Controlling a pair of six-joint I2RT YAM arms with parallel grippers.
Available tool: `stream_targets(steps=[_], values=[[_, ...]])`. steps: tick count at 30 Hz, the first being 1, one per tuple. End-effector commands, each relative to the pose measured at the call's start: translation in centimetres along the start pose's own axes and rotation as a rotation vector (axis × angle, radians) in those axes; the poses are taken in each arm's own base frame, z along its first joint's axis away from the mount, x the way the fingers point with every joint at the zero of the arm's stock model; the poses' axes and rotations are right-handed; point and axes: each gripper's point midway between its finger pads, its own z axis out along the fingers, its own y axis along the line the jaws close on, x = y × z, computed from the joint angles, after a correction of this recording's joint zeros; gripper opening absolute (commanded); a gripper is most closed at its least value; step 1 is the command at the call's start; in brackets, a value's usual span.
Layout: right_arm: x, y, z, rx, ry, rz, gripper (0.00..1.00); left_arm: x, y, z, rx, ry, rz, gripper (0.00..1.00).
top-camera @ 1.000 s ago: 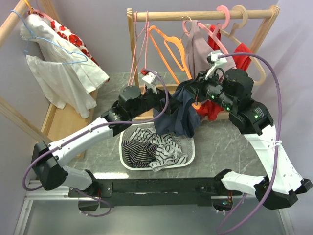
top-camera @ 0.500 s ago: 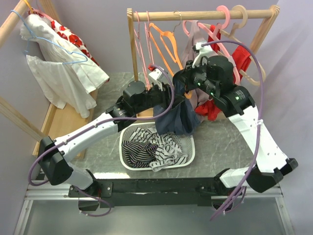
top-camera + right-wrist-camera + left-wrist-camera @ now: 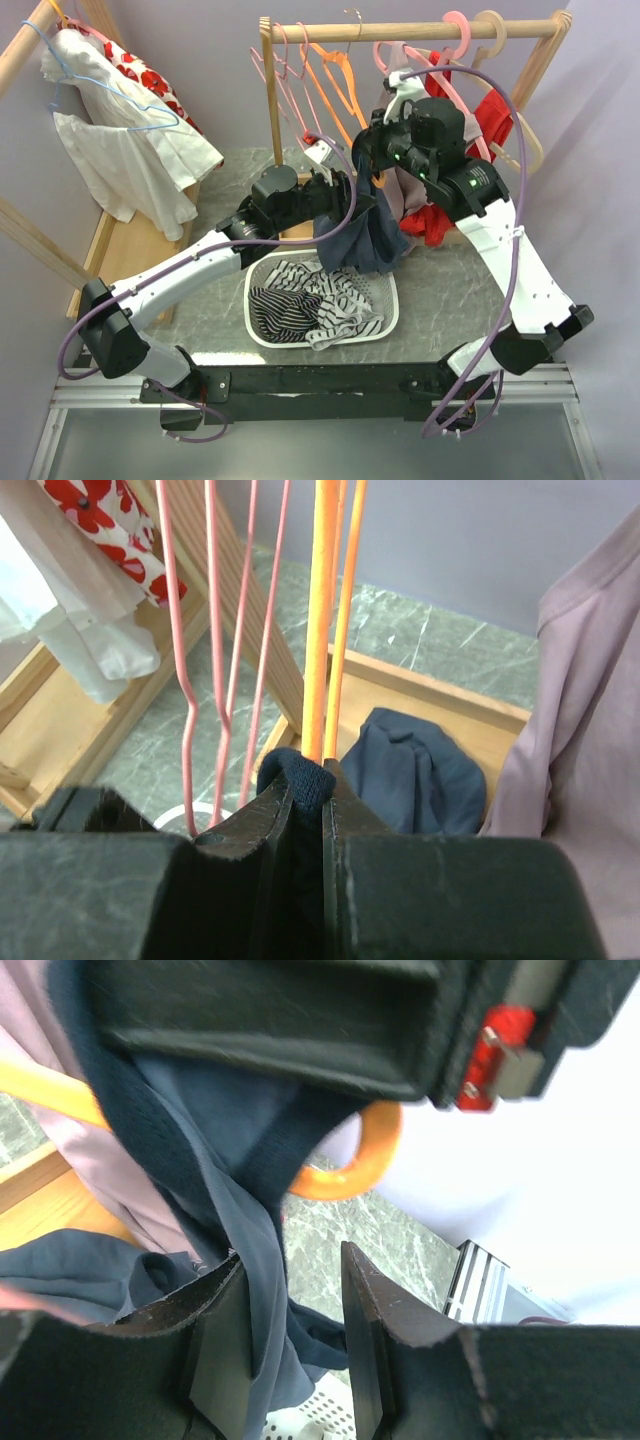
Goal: Remove the tank top from the hanger
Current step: Place the hanger at the clothesline.
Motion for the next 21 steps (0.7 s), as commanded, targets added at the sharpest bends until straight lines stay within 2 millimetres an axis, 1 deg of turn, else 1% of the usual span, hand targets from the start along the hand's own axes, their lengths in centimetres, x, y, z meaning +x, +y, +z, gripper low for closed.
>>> stream_targets(steps=[1, 3, 7, 8, 11, 12, 13, 16, 18, 19, 21], values=[[-4.2, 0.5, 0.2, -0.007, -0.124, -0.016, 0.00, -2.6, -1.9, -0.6, 0.051, -0.052, 0.023, 0.41], [-3.6, 0.4, 1.0, -0.006, -0.102, -0.020, 0.00, -2.5, -1.9, -0.6, 0.048, -0.050, 0.024, 0.41], [-3.4, 0.5, 1.4, -0.008, -0.096, -0.009, 0.00, -2.1, -1.9, -0.6, 0.053, -0.040, 0.015, 0.41], [-2.8, 0.4, 1.6, -0.007, -0.084, -0.007, 0.00, -2.0, -1.9, -0.6, 0.055, -0.037, 0.013, 0.41], [-2.2, 0.2, 1.6, 0.002, -0.076, -0.002, 0.00, -1.6, -1.9, -0.6, 0.058, -0.029, 0.007, 0.41], [-2.4, 0.2, 1.2, 0.001, -0.083, -0.002, 0.00, -1.5, -1.8, -0.5, 0.056, -0.027, 0.006, 0.41], [-2.1, 0.2, 1.3, 0.002, -0.079, -0.003, 0.00, -1.5, -1.9, -0.6, 0.057, -0.025, 0.007, 0.41], [-2.1, 0.2, 0.8, -0.001, -0.086, -0.002, 0.01, -1.2, -1.8, -0.7, 0.055, -0.019, 0.004, 0.40], [-2.3, 0.2, 0.2, -0.002, -0.101, -0.003, 0.08, -1.0, -1.6, -0.8, 0.050, -0.015, 0.001, 0.39], [-2.1, 0.1, 0.3, 0.000, -0.099, 0.000, 0.10, -0.8, -1.7, -0.8, 0.050, -0.011, -0.002, 0.39], [-2.3, 0.3, -0.3, -0.005, -0.112, 0.002, 0.15, -0.6, -1.5, -1.0, 0.045, -0.008, -0.003, 0.39]])
